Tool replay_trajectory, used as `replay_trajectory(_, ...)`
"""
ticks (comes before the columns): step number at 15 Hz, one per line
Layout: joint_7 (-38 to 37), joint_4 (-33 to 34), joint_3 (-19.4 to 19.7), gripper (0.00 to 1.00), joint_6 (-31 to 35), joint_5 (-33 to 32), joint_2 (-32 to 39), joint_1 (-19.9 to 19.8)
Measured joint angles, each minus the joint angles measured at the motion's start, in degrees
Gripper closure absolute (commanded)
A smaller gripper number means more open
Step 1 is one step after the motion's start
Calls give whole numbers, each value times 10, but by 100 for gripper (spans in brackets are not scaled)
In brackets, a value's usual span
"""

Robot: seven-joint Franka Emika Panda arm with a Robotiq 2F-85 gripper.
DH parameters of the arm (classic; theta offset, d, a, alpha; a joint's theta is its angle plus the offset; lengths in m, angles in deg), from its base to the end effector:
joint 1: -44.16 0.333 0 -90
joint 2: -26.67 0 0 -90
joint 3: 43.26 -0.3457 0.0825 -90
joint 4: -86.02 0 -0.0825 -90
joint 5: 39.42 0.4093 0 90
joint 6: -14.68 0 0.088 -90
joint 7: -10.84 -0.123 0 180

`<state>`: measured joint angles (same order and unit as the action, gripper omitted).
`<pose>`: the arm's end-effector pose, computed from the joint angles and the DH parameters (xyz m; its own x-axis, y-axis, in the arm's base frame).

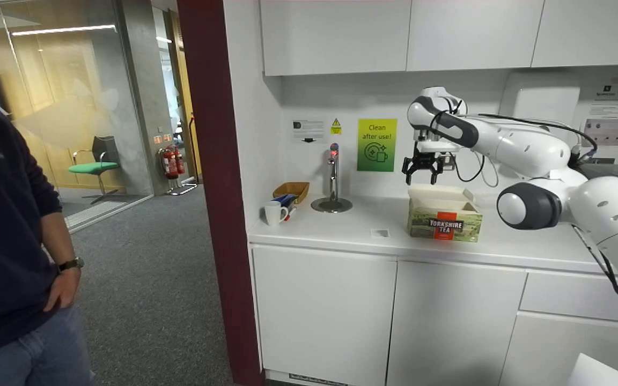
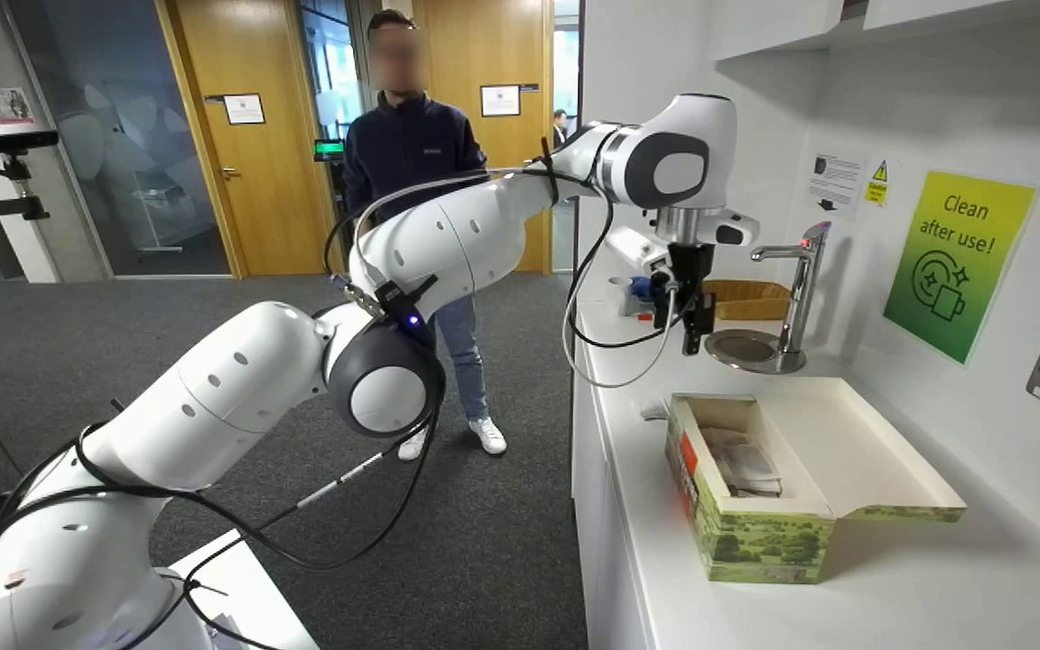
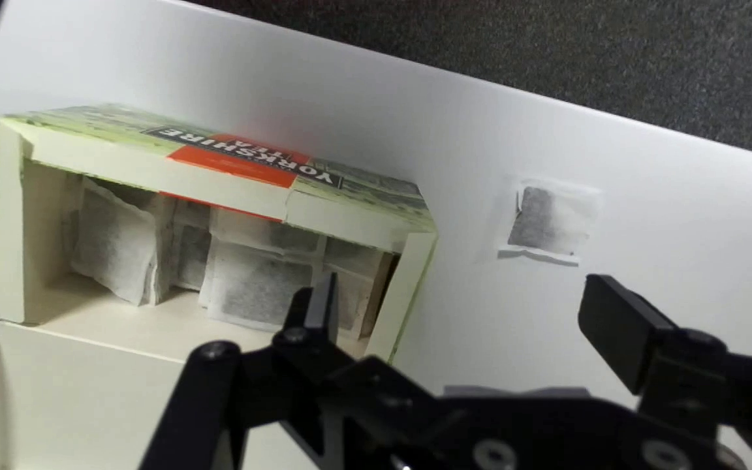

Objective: Remove one tea bag from the open box and place it on the counter.

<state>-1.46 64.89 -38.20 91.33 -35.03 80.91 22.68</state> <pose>0.7333 -0.3059 0.5309 0.8126 -0.5824 0.0224 -0.5824 -0.8128 -0.0074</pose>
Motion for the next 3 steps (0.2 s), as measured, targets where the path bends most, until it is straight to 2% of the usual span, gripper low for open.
replay_trajectory(3, 15, 1, 0, 0, -1, -12, 0, 2)
